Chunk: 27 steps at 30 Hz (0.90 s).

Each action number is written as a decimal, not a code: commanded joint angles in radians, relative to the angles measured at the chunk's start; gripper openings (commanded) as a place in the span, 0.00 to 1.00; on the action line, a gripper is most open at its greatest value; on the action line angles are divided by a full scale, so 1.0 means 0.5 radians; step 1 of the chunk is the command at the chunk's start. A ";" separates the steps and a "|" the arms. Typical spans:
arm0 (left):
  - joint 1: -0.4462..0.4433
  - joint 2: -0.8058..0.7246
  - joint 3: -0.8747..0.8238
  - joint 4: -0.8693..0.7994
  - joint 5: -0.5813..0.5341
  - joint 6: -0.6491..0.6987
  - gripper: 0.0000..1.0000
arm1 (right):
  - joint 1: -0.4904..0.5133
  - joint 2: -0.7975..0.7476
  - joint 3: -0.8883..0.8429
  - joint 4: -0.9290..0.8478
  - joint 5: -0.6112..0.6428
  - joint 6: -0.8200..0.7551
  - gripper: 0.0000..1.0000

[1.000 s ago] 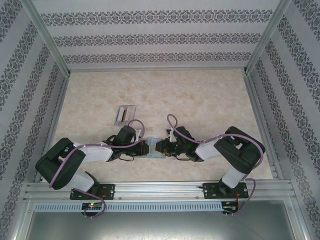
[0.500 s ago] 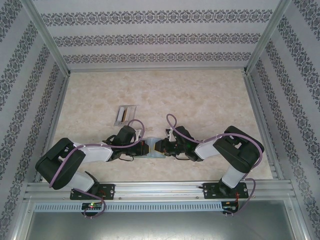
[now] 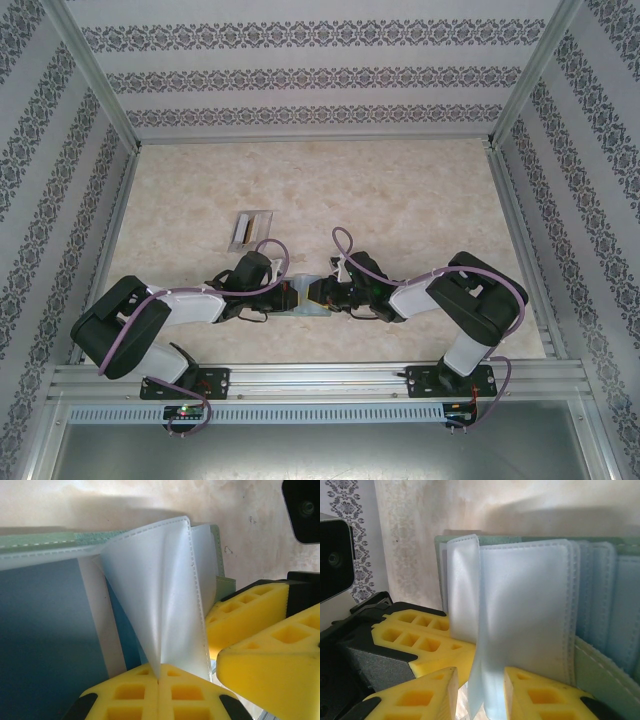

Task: Put the credit cards into the card holder
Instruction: Open the card holder at the center of the table.

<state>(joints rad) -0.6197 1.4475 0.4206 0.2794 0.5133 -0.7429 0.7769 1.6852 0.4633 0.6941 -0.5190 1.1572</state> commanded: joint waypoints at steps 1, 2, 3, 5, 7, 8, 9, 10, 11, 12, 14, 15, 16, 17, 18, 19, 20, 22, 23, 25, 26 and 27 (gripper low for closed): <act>0.016 0.007 0.003 0.095 0.046 -0.016 0.00 | 0.024 0.049 0.043 0.000 -0.014 -0.001 0.31; 0.015 0.003 0.000 0.101 0.045 -0.018 0.00 | 0.024 0.056 0.043 0.002 -0.018 -0.001 0.30; 0.015 0.003 0.000 0.100 0.047 -0.019 0.00 | 0.028 0.060 0.046 0.000 -0.020 -0.001 0.29; 0.014 -0.004 0.001 0.101 0.047 -0.021 0.00 | 0.026 0.076 0.049 0.008 -0.026 0.004 0.23; 0.014 -0.008 0.000 0.095 0.047 -0.023 0.00 | 0.028 0.086 0.057 0.012 -0.033 0.008 0.16; 0.015 -0.005 -0.002 0.095 0.046 -0.021 0.00 | 0.027 0.089 0.058 0.016 -0.038 0.008 0.12; 0.015 -0.008 0.001 0.089 0.047 -0.020 0.00 | 0.027 0.089 0.058 0.017 -0.039 0.010 0.10; 0.015 -0.008 0.001 0.085 0.043 -0.017 0.00 | 0.024 0.088 0.058 0.015 -0.036 0.008 0.07; 0.015 -0.007 0.000 0.085 0.042 -0.017 0.00 | 0.023 0.086 0.058 0.017 -0.036 0.008 0.04; 0.015 -0.010 -0.004 0.081 0.034 -0.017 0.00 | 0.023 0.083 0.055 0.017 -0.034 0.008 0.02; 0.020 -0.021 -0.016 0.079 0.016 -0.014 0.00 | 0.020 0.068 0.042 0.021 -0.026 0.009 0.00; 0.026 -0.026 -0.021 0.073 0.011 -0.015 0.00 | 0.017 0.061 0.037 0.022 -0.021 0.010 0.00; 0.035 -0.039 -0.030 0.065 0.005 -0.016 0.00 | 0.013 0.049 0.031 0.020 -0.023 0.008 0.00; 0.044 -0.055 -0.037 0.051 -0.009 -0.015 0.00 | 0.008 0.036 0.026 0.015 -0.023 0.005 0.00; 0.054 -0.076 -0.040 0.025 -0.029 -0.007 0.00 | 0.007 0.025 0.020 0.006 -0.022 0.000 0.00; 0.068 -0.110 -0.041 -0.031 -0.065 0.002 0.00 | 0.002 0.007 0.013 -0.007 -0.020 -0.004 0.00; 0.079 -0.146 -0.043 -0.085 -0.096 0.015 0.00 | -0.004 -0.004 0.007 -0.013 -0.017 -0.009 0.00; 0.104 -0.221 -0.052 -0.158 -0.138 0.028 0.01 | -0.007 -0.036 -0.008 -0.022 -0.011 -0.015 0.00; 0.114 -0.264 -0.056 -0.192 -0.165 0.033 0.04 | -0.005 -0.049 -0.009 -0.025 -0.014 -0.019 0.00; 0.127 -0.324 -0.059 -0.261 -0.204 0.047 0.05 | -0.007 -0.069 -0.004 -0.035 -0.018 -0.033 0.00; 0.130 -0.348 -0.059 -0.278 -0.202 0.053 0.05 | -0.005 -0.074 0.000 -0.038 -0.021 -0.038 0.00; 0.133 -0.361 -0.061 -0.293 -0.204 0.053 0.06 | -0.004 -0.075 0.010 -0.038 -0.024 -0.036 0.00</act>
<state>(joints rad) -0.5686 1.2964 0.4030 0.1993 0.4576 -0.7395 0.7761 1.6684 0.4747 0.6853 -0.5251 1.1645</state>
